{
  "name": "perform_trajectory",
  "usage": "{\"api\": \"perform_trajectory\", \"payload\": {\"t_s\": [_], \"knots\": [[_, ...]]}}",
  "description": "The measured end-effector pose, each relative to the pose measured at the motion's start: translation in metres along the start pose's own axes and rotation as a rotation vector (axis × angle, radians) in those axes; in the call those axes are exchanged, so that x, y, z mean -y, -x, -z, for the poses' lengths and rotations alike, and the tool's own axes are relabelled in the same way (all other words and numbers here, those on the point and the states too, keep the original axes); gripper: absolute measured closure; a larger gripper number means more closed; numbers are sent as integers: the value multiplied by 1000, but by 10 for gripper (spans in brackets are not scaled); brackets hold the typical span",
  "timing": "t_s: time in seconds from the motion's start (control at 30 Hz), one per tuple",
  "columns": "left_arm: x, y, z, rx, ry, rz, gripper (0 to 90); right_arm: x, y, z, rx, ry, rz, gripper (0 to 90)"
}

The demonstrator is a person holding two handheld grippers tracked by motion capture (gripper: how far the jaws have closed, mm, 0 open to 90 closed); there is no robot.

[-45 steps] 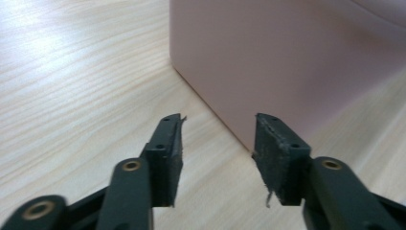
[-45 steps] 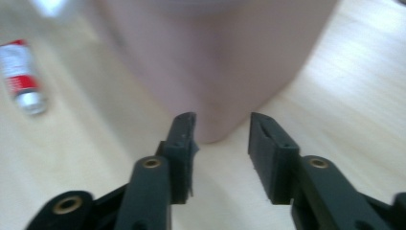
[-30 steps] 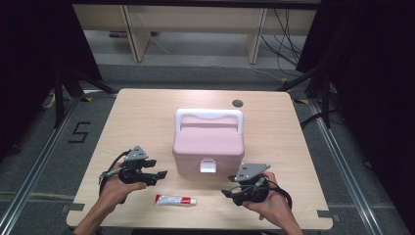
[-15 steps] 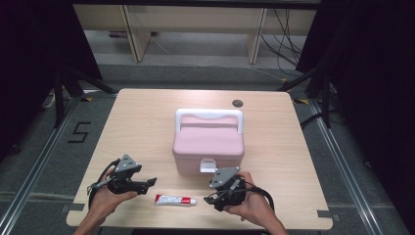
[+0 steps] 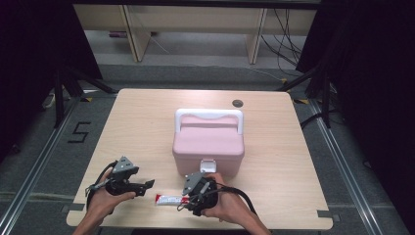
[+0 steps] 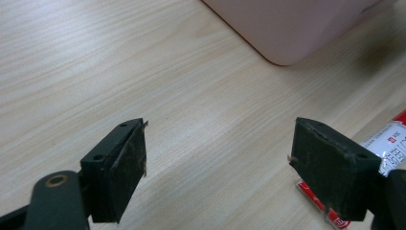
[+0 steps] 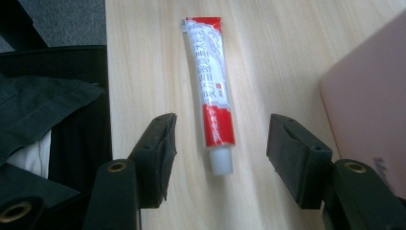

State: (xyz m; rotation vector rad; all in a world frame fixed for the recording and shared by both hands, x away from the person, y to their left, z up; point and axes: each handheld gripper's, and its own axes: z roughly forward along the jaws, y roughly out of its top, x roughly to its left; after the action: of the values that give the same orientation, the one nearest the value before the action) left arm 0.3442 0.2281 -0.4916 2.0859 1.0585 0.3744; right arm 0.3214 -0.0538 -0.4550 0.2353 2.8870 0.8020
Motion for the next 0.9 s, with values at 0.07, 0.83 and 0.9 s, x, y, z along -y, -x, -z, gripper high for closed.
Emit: {"api": "perform_trajectory", "payload": {"t_s": [0.07, 0.83, 0.9], "knots": [[0, 0, 0, -1, -8, 1, 190, -5, -1, -6, -12, -14, 5, 446], [4, -10, -1, -11, -21, 5, 202, -41, 9, -53, -61, -243, 64, 581], [3, -10, -1, -10, -25, 2, 202, -43, 10, -56, -69, -266, 87, 593]]}}
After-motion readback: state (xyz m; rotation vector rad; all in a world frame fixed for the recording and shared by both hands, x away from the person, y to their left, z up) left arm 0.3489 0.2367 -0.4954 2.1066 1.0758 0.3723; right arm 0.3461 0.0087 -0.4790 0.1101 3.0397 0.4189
